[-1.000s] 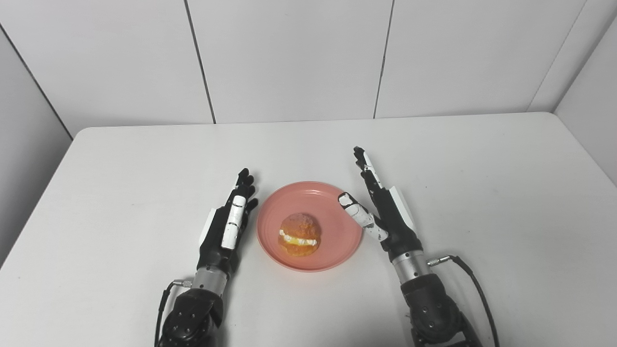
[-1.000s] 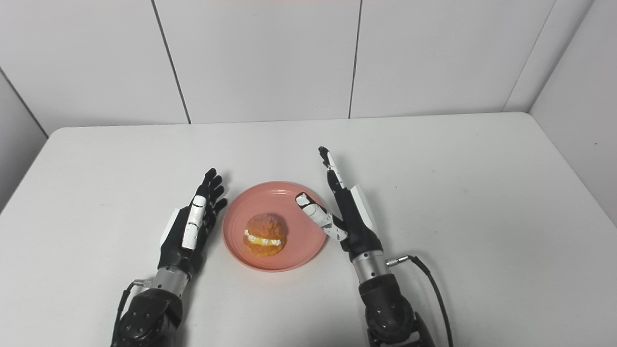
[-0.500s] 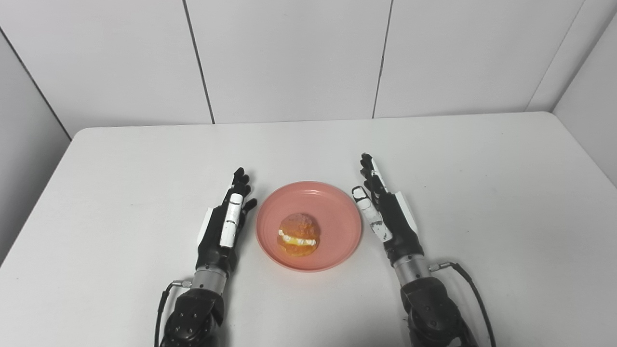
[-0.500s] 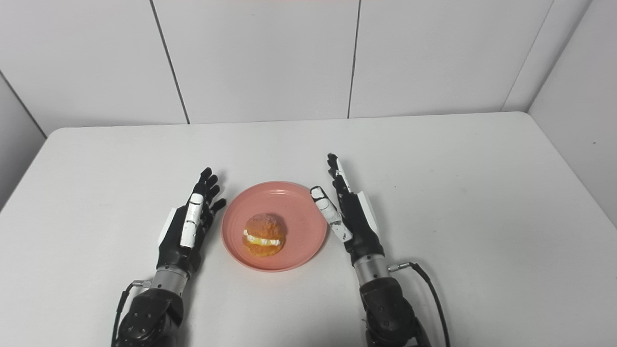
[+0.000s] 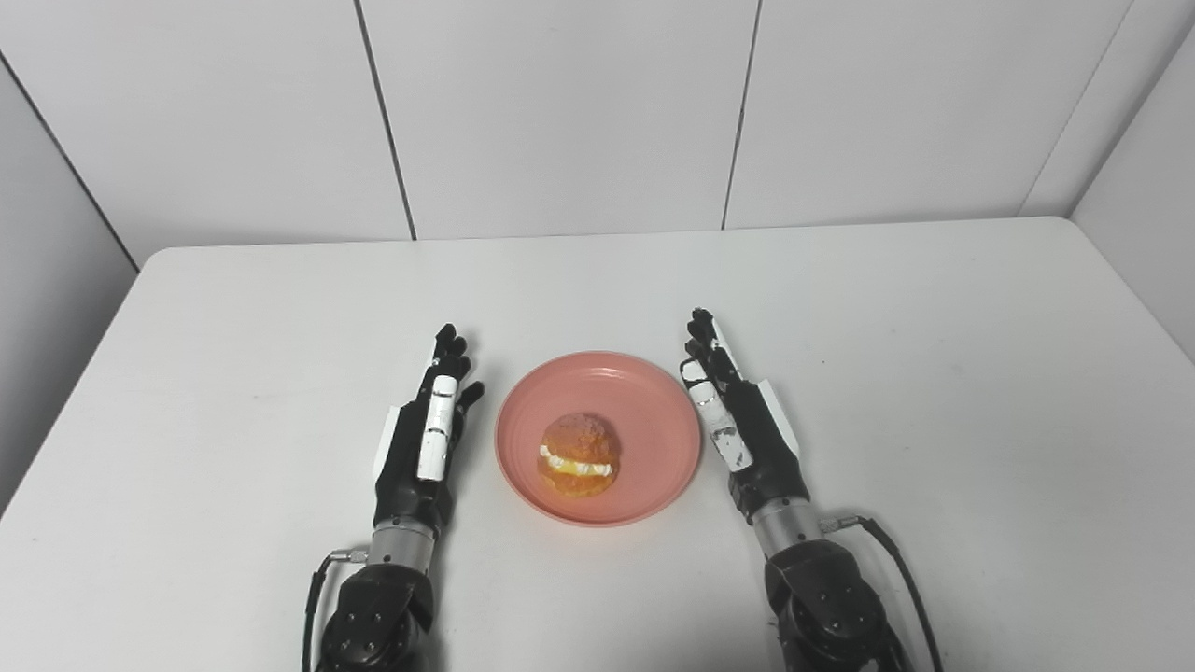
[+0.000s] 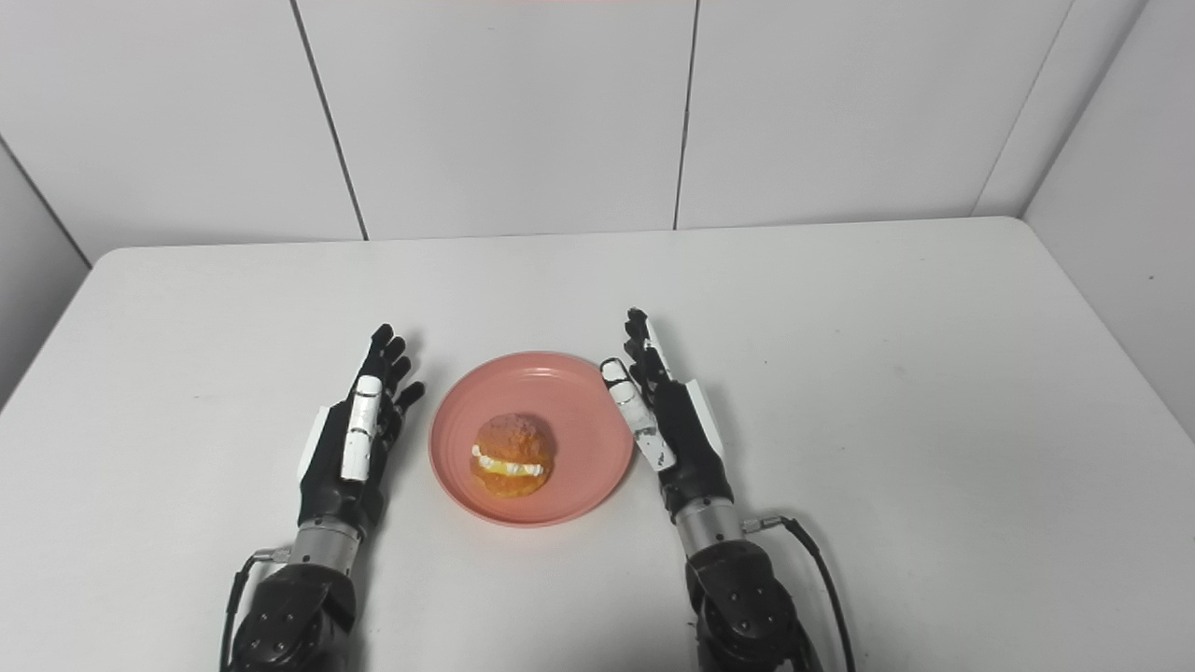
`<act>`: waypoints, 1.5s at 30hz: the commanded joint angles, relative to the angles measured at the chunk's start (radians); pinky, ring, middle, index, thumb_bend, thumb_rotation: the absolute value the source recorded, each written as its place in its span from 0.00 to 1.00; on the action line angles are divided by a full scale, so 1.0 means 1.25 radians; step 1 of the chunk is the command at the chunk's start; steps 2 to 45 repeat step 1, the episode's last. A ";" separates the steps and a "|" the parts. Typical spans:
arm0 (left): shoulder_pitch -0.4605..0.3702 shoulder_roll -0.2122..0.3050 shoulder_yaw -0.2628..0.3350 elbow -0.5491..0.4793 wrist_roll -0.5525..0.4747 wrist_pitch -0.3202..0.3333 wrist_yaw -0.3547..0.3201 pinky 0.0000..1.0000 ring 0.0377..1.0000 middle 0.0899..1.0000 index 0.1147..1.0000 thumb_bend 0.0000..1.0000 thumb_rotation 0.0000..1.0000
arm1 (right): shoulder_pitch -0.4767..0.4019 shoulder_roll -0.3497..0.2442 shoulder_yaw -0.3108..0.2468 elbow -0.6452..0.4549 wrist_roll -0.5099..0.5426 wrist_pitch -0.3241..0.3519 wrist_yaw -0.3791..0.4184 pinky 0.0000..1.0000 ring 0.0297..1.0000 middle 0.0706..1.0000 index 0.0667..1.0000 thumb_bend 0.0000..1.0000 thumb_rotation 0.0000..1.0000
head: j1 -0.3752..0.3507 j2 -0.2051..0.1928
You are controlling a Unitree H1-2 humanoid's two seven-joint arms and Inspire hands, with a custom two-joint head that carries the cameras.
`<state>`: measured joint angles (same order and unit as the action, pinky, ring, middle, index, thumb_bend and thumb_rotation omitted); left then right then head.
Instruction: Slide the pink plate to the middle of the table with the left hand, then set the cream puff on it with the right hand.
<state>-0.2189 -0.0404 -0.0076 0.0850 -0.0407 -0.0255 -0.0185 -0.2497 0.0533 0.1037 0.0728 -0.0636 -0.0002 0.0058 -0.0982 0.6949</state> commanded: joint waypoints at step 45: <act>-0.013 -0.003 0.001 -0.007 -0.002 -0.051 0.001 1.00 1.00 1.00 0.98 0.55 0.96 | -0.009 0.010 -0.007 -0.009 0.011 -0.008 -0.001 1.00 1.00 1.00 1.00 0.62 0.93 | 0.001 0.000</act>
